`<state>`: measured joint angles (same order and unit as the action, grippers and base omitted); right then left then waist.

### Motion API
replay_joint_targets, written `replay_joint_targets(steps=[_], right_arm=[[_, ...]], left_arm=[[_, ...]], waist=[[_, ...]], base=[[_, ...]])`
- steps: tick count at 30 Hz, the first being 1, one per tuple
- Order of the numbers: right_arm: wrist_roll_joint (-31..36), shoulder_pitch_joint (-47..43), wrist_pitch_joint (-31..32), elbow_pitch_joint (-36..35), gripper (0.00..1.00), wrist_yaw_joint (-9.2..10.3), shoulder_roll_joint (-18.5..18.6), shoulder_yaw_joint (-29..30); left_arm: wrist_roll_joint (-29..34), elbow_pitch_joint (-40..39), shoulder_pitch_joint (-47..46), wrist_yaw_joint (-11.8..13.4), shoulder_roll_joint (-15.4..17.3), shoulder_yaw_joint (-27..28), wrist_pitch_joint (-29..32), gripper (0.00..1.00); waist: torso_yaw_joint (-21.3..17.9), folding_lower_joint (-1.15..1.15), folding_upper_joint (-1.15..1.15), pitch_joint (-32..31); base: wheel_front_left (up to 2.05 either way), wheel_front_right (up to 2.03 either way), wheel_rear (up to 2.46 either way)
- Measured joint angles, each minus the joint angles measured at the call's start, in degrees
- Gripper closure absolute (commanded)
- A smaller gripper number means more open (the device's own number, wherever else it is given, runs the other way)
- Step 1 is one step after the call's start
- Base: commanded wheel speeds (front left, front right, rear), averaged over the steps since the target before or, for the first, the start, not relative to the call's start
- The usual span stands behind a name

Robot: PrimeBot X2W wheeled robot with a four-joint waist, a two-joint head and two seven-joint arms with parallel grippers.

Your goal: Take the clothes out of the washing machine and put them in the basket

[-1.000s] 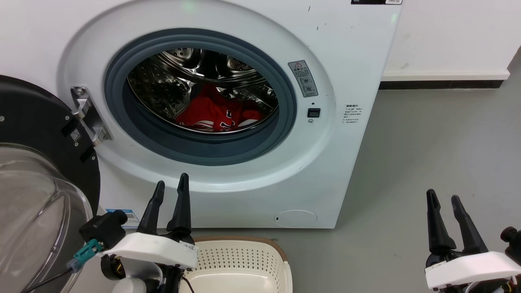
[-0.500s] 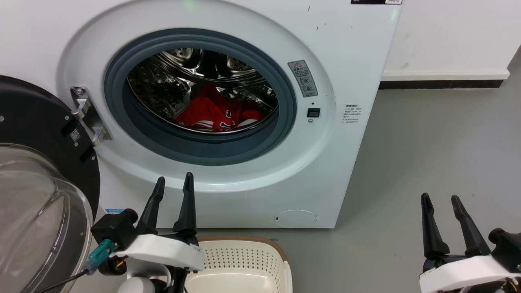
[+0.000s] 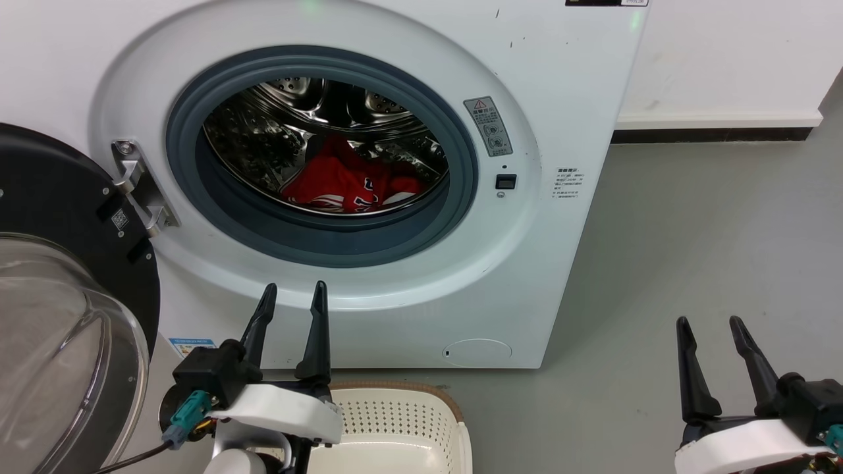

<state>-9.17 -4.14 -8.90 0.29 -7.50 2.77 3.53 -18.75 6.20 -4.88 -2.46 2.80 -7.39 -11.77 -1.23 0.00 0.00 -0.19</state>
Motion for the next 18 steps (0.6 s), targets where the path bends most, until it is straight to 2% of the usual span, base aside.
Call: replay_joint_targets(steps=[18], right_arm=[[8.5, -1.6, -1.7, -0.3, 0.0, 0.0, 0.0, -0.2]], left_arm=[[8.8, 0.8, 0.3, 1.5, 0.0, -0.7, -2.2, 0.0]], waist=[[0.2, 0.0, 0.0, -0.2]], base=[[0.0, 0.0, 0.0]])
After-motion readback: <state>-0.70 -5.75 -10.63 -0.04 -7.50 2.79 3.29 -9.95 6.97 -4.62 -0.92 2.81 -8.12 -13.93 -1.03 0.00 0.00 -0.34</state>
